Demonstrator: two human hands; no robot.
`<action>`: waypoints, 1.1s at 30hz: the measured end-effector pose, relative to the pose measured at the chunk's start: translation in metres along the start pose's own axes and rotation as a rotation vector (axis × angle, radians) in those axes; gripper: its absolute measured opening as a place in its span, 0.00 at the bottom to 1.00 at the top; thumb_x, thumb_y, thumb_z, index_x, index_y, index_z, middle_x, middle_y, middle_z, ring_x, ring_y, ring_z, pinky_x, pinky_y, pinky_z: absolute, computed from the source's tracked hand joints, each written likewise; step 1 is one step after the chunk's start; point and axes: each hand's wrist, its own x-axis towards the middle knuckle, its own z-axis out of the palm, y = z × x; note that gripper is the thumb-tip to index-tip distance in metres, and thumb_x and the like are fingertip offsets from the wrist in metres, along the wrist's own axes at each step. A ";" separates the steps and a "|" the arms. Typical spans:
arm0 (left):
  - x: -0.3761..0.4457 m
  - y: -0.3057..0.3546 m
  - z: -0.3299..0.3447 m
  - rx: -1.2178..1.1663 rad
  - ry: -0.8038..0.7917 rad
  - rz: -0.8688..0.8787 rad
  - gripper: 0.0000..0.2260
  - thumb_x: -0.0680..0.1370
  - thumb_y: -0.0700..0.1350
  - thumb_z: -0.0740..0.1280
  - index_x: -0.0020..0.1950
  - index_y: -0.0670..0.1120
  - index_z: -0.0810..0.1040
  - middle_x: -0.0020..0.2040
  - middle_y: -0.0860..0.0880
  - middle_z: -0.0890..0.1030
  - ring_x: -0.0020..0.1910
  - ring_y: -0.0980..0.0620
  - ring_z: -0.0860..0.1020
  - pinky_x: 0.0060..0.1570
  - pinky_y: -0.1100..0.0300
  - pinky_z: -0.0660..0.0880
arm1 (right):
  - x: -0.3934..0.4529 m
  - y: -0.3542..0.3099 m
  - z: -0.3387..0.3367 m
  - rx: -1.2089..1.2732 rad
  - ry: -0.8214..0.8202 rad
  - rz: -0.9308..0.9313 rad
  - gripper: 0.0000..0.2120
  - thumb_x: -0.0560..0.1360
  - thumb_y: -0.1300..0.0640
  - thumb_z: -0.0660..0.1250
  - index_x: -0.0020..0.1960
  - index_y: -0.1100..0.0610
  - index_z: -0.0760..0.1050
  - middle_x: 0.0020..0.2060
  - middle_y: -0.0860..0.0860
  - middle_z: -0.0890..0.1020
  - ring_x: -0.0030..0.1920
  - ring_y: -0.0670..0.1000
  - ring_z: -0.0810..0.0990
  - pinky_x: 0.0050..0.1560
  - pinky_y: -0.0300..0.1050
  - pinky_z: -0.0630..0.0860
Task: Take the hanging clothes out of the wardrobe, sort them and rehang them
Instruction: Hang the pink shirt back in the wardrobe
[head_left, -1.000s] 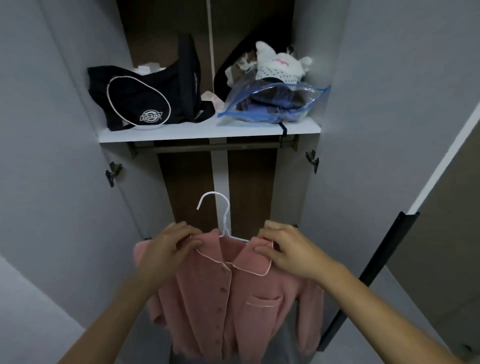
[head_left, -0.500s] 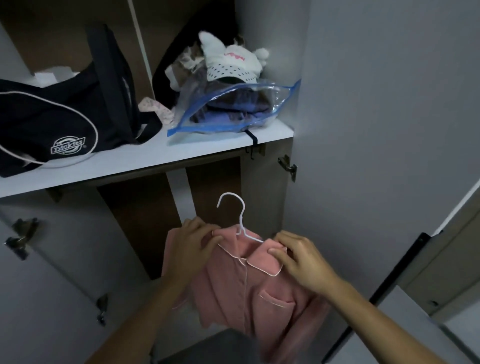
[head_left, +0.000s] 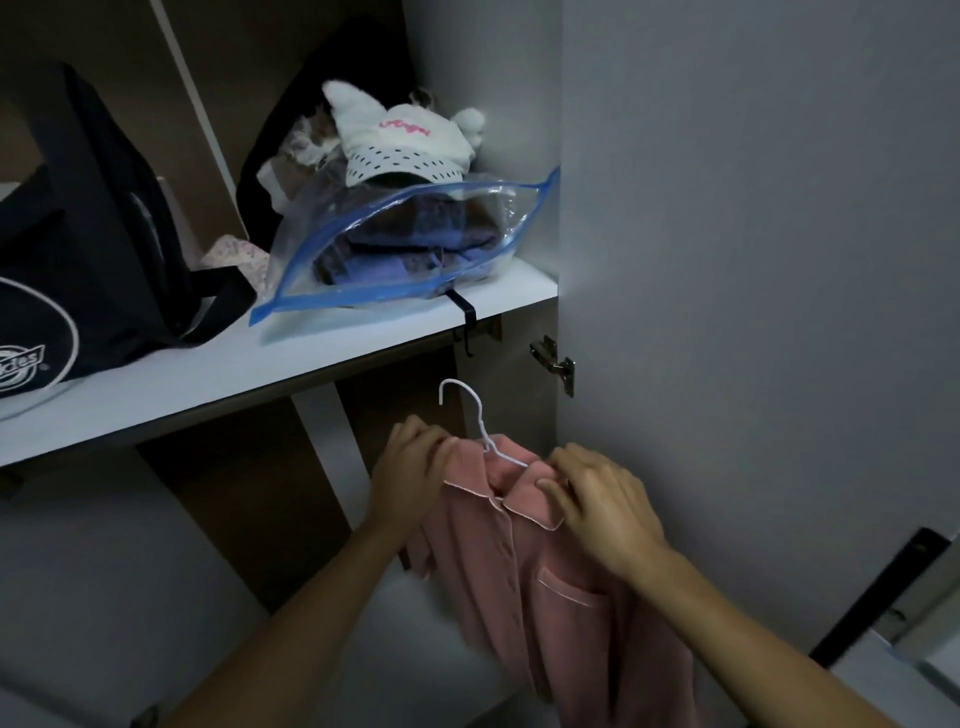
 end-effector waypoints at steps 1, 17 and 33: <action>0.009 -0.005 0.008 -0.009 -0.005 0.024 0.13 0.83 0.54 0.61 0.50 0.49 0.82 0.48 0.53 0.73 0.50 0.51 0.73 0.47 0.48 0.76 | 0.005 0.003 0.009 -0.007 0.007 0.010 0.08 0.83 0.45 0.63 0.51 0.49 0.71 0.47 0.46 0.76 0.48 0.54 0.79 0.40 0.53 0.75; 0.094 -0.124 0.096 -0.071 -0.207 -0.088 0.33 0.82 0.65 0.58 0.84 0.55 0.55 0.77 0.47 0.67 0.74 0.40 0.67 0.67 0.40 0.72 | 0.137 -0.001 0.119 -0.010 0.147 0.156 0.10 0.81 0.51 0.67 0.46 0.50 0.67 0.46 0.50 0.77 0.47 0.62 0.80 0.39 0.51 0.68; 0.146 -0.142 0.136 -0.070 -0.396 -0.211 0.41 0.77 0.73 0.61 0.85 0.56 0.54 0.82 0.48 0.63 0.80 0.43 0.63 0.74 0.43 0.66 | 0.207 0.022 0.173 0.029 0.139 0.297 0.07 0.82 0.54 0.67 0.47 0.53 0.70 0.46 0.55 0.80 0.48 0.62 0.80 0.43 0.50 0.69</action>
